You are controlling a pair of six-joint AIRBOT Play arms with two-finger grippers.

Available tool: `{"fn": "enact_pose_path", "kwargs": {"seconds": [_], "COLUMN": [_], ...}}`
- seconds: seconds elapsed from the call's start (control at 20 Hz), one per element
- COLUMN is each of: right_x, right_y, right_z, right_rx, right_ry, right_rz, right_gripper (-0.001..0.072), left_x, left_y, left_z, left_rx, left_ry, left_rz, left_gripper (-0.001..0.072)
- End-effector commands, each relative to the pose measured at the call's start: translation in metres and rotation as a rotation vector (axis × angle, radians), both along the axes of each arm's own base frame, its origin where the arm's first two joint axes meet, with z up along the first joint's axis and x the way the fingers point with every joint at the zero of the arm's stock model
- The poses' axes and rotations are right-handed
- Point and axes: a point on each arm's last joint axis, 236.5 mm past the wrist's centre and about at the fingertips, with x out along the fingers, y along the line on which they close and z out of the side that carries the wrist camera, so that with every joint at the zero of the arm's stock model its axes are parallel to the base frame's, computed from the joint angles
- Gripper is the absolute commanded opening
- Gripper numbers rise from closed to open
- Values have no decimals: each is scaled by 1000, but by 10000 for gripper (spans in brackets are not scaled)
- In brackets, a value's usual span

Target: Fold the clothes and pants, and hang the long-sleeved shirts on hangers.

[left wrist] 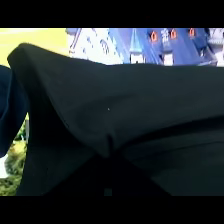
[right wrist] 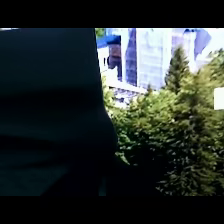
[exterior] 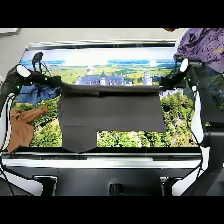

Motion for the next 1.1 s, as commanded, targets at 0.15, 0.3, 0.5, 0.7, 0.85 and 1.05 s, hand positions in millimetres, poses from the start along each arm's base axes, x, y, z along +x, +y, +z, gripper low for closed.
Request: {"fn": "enact_pose_path", "kwargs": {"seconds": [0.15,0.3,0.5,0.7,0.85,1.05], "right_x": [-50,-51,-53,-63,-74,-68], "right_y": [15,17,19,28,23,-6], "right_z": [-47,-55,-60,-63,-55,-4], "right_rx": [66,74,82,122,100,93], "right_ry": [278,293,306,355,393,279], "right_rz": [4,4,4,8,23,-5], "right_gripper": [32,32,32,200,472,492], "left_x": [-54,-67,-69,-70,-66,-80], "left_y": [-6,-9,-13,-17,-7,31], "left_z": [-45,-63,-70,-77,-69,-25], "left_rx": [11,1,1,-1,-9,-11], "left_ry": [270,350,364,381,393,386], "left_rz": [-94,-112,-122,-124,-26,43], "left_gripper": [17,17,17,113,718,718]}}
